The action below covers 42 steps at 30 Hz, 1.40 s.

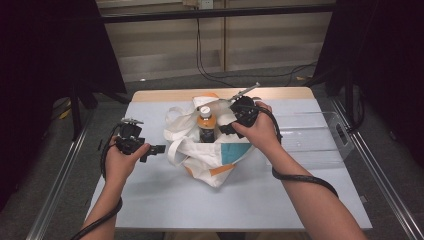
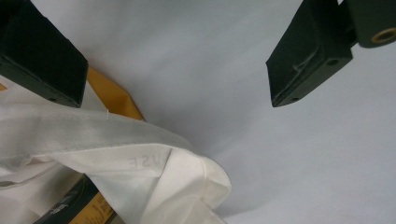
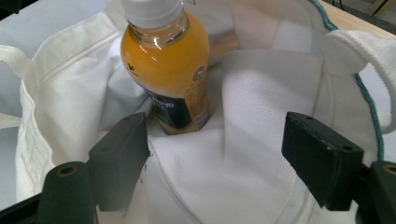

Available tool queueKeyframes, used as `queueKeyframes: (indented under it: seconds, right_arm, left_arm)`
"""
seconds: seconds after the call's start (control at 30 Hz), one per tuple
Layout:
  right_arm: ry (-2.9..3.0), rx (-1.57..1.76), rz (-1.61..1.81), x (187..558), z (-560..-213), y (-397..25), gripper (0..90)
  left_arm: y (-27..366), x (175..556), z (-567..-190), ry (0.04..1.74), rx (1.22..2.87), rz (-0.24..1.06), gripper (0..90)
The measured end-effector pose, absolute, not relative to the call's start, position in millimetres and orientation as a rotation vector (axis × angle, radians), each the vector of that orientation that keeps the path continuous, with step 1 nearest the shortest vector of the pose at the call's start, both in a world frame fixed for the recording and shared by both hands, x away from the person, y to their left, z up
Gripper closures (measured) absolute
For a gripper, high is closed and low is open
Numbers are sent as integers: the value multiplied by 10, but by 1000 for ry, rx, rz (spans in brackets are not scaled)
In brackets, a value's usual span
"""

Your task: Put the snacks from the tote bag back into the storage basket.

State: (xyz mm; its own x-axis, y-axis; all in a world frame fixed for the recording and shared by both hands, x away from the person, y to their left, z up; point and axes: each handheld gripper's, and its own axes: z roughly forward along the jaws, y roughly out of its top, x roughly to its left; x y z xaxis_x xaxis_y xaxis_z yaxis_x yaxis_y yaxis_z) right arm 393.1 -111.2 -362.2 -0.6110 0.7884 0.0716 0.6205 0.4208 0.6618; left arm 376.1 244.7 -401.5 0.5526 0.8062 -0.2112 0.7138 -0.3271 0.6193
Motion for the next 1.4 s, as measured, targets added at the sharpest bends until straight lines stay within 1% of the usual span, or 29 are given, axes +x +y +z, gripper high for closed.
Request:
queueKeyframes:
  seconds: [0.1,0.33,0.4,0.6,1.0,1.03,1.4]
  right_arm:
    - [2436,1229,967,3937,-3632,-1082,231]
    - [2440,1211,981,3993,-3636,-1028,227]
    - [2447,1209,970,4001,-3645,-1009,227]
    - [2450,1195,982,4026,-3670,-989,227]
    - [2450,1175,979,4058,-3695,-955,212]
    - [2453,1180,979,4058,-3696,-955,211]
    - [2458,1157,979,4080,-3721,-907,195]
  left_arm:
    - [2455,3738,-4046,1230,2092,172,50]
    - [2505,3700,-4113,1225,2111,158,51]
    - [2505,3689,-4133,1236,2087,159,51]
    - [2499,3666,-4176,1225,2098,166,51]
    - [2452,3588,-4236,1224,2068,180,51]
    - [2457,3573,-4243,1218,2078,197,51]
    - [2466,3539,-4328,1223,2073,167,51]
